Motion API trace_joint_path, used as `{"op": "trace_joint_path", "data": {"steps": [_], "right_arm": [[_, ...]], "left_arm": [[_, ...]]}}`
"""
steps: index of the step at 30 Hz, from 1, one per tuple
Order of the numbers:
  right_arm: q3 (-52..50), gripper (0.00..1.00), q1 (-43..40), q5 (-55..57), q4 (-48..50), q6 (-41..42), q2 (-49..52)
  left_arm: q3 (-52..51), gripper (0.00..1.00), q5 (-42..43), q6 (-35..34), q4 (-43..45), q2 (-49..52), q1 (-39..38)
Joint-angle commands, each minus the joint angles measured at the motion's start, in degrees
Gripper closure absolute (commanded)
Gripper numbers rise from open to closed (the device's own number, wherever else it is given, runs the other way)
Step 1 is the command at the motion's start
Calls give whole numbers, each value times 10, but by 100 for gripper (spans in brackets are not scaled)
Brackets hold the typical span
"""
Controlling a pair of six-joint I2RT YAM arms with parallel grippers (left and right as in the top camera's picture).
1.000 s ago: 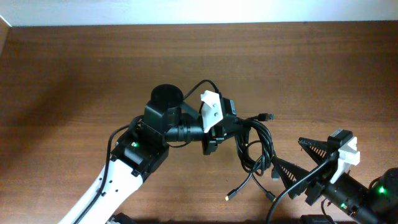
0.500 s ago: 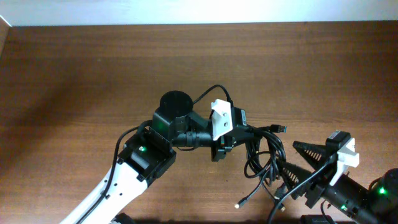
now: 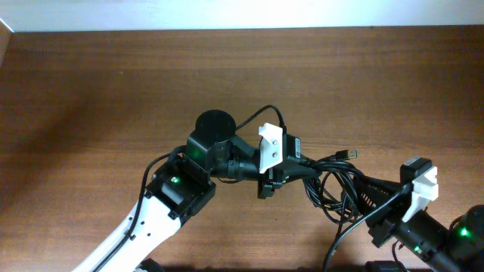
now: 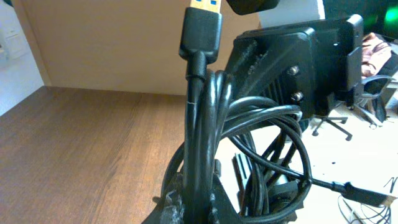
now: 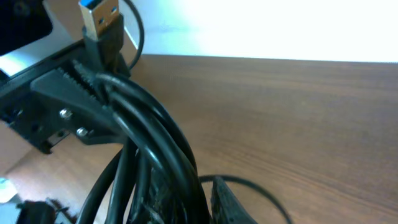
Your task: Untangle cables
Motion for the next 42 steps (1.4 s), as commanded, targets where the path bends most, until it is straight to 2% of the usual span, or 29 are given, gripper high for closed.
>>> {"op": "trace_joint_path", "data": {"steps": [1,10,26,33,39,42], "right_arm": [[3,84,2,83,22,2,3],[3,91,2,131,104,2,3],[3,90,2,132,183,2,3],[3,67,2,185,172,2,3],[3,41,2,194,110,2,3],[3,34,2,194,82,2,3]], "left_arm": [[13,100,78,-9,-4,-10,-13],[13,100,78,-9,-11,-10,-66],[13,100,78,-9,-12,-3,-88],[13,100,73,-9,-12,9,-90],[13,100,15,-9,-12,9,-90],[13,100,-9,-9,-12,9,-90]]}}
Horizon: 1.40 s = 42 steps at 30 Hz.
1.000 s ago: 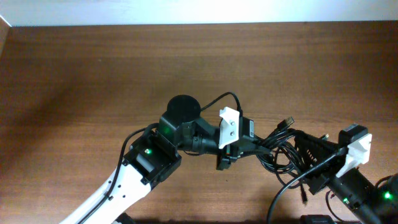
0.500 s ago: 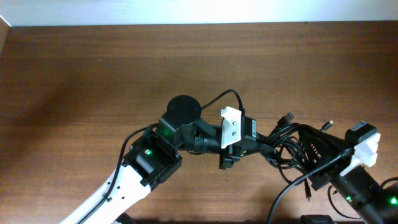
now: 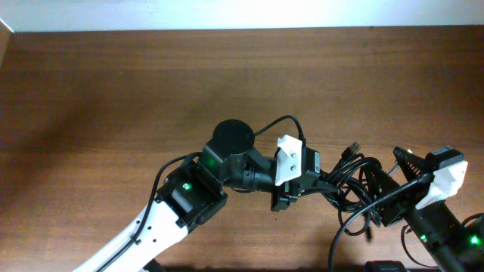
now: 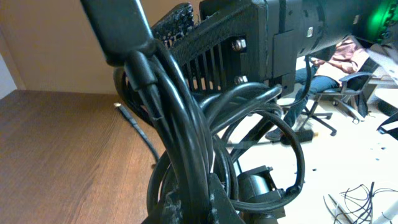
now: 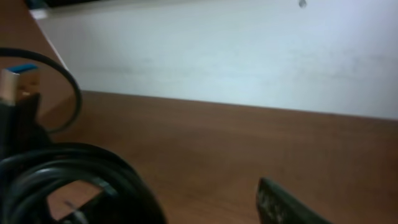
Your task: Untangle cables
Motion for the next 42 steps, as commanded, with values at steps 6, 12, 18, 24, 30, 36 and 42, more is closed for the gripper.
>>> {"op": "trace_joint_path", "data": {"steps": [6,12,18,24,30,36,42], "right_arm": [[5,20,-3,46,-47,15,5],[28,12,-3,45,-89,17,5],[43,10,-3,44,-105,17,5],[45,10,-3,-40,-108,17,5],[45,9,-3,-61,-118,17,5],[45,9,-3,-35,-119,14,5],[45,18,-3,64,-120,14,5]], "left_arm": [[-7,100,-55,-49,-20,1,4],[-7,100,-67,-99,-40,1,68],[-7,100,-72,-103,-40,1,85],[-7,100,-118,-160,-40,1,85],[-7,100,-118,-204,-26,1,74],[-7,100,-105,-221,30,1,35],[-7,100,31,-222,118,1,27]]}}
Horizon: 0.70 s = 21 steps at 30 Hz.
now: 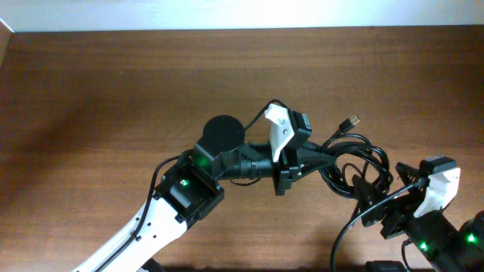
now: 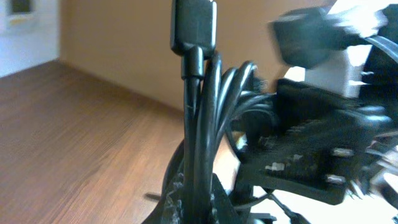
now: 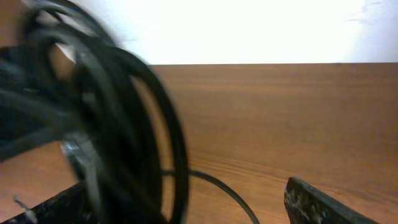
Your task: Untangle cables
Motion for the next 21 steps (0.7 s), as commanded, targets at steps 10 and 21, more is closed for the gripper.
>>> {"op": "trace_joint_path", "data": {"steps": [10,21], "right_arm": [[12,53,-2,85,3,2,0],[12,96,-2,118,3,2,0]], "left_arm": [[-1,100,228,-10,93,-2,-1],[-1,100,228,-11,71,-2,27]]}}
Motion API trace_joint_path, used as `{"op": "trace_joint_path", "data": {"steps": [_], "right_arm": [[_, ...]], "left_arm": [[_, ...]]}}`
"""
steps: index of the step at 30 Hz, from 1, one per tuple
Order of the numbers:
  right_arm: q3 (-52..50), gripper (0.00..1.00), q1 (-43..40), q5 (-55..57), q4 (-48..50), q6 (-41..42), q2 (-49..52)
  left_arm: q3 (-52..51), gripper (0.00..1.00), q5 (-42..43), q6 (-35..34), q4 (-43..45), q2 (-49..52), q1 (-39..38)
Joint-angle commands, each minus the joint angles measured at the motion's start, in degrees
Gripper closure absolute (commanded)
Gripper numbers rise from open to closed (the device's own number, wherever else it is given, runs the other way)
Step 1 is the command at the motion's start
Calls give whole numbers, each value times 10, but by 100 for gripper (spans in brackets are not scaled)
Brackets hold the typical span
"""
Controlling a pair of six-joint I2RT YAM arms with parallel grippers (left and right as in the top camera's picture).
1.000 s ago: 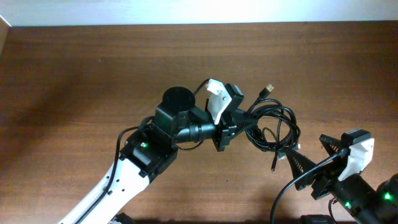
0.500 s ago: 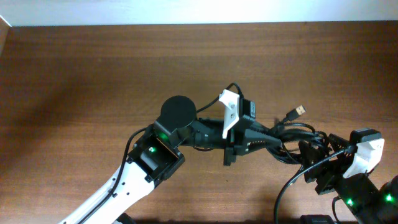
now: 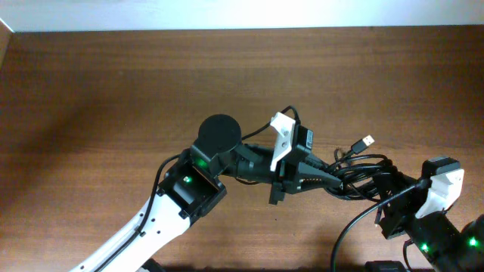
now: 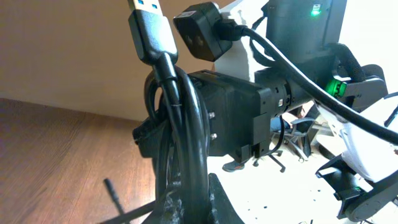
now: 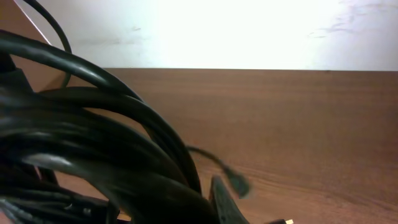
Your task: Untangle cables
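Observation:
A tangle of black cables (image 3: 354, 178) is stretched between my two grippers over the wooden table. My left gripper (image 3: 321, 181) is shut on the bundle; in the left wrist view (image 4: 199, 200) the strands rise from between its fingers, topped by a blue-tongued USB plug (image 4: 147, 28). That plug (image 3: 366, 141) sticks out behind the bundle. My right gripper (image 3: 389, 198) is at the bundle's right end. In the right wrist view (image 5: 186, 208) thick loops fill the left and lie against its finger (image 5: 225, 200), so it looks shut on them. A small blurred plug (image 5: 235, 182) dangles beyond.
The brown wooden table (image 3: 113, 91) runs back to a white wall. My left arm (image 3: 189, 189) comes in from the lower left, the right arm's body (image 3: 442, 238) from the lower right corner. A thin camera cable (image 3: 261, 128) loops over the left wrist.
The right gripper was open beside the loops and now grips the bundle's right end. The left gripper has shifted a little nearer and to the right. The loops are now pulled flatter.
At first the bundle ran through both grippers near the table's middle. Then the right gripper stood open and apart at the right, while the left carried the bundle. Later the left held the loops farther back over the open right gripper. Now both hold it.

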Motion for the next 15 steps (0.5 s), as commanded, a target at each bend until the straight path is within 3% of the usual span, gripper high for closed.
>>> {"op": "trace_joint_path", "data": {"steps": [1,8,15], "right_arm": [[4,96,-5,100,3,9,0],[4,96,-5,130,3,31,0],[4,96,-5,130,3,35,0]], "left_arm": [[0,100,66,-6,-16,-14,27],[0,100,61,-5,-102,-14,78],[0,100,-19,-3,-218,-14,94]]}}
